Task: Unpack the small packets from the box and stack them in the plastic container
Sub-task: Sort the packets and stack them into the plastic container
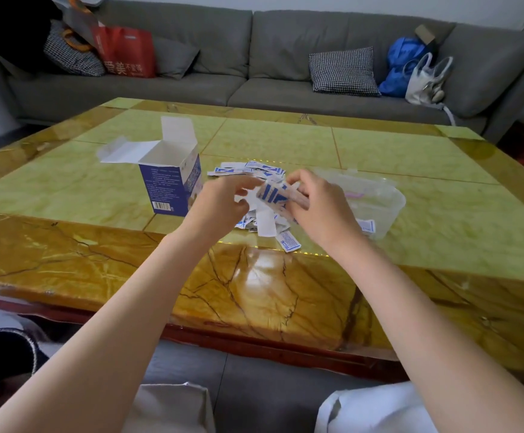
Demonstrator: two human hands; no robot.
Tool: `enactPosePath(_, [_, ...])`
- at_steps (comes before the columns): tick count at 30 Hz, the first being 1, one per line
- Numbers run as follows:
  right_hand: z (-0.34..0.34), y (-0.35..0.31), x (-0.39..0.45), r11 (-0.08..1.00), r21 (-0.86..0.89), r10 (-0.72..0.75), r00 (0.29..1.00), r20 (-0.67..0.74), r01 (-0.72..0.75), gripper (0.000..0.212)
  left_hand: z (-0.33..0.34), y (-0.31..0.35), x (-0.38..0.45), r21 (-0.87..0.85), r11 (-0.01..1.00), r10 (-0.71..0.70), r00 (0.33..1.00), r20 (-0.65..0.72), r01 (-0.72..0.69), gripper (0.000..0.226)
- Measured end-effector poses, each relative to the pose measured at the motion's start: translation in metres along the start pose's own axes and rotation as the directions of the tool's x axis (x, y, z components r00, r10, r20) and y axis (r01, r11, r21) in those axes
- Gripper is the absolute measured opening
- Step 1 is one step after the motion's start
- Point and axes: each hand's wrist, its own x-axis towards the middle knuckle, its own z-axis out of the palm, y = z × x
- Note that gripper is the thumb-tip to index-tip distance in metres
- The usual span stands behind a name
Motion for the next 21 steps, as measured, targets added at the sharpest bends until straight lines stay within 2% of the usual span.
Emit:
enactPosePath(2, [0.0,0.006,-0.005,0.981,-0.181,-0.039,0.989,0.141,0.065,0.025,0.011,-0.003,-0.001,0.239,0.967,0.057,0.988,0.141,-0.09,0.056])
enactPosePath(4, [0.003,0.013,-0.012,0.957,-0.276,0.004,0.951,0.309,0.086,0.025,0.024,-0.004,-0.003,0.456,0.873,0.012,0.942,0.335,-0.173,0.066])
enactPosePath(6, [0.002,0.019,-0.017,0.95,-0.307,0.077,0.907,0.413,0.059,0.027,0.032,-0.005,-0.004,0.537,0.817,-0.032,0.913,0.407,-0.211,0.066])
enactPosePath(12, [-0.005,0.022,-0.018,0.946,-0.323,0.131,0.888,0.442,0.021,0.03,0.028,-0.005,-0.001,0.422,0.895,0.007,0.949,0.314,-0.147,0.027])
enactPosePath(18, [-0.001,0.018,-0.01,0.944,-0.331,0.152,0.878,0.454,0.008,0.038,0.021,-0.003,-0.005,0.282,0.956,-0.01,0.952,0.307,-0.081,0.024])
enactPosePath(21, [0.002,0.017,-0.009,0.95,-0.313,0.146,0.878,0.456,0.004,0.04,0.017,-0.003,-0.006,0.275,0.959,-0.02,0.956,0.292,-0.064,0.024])
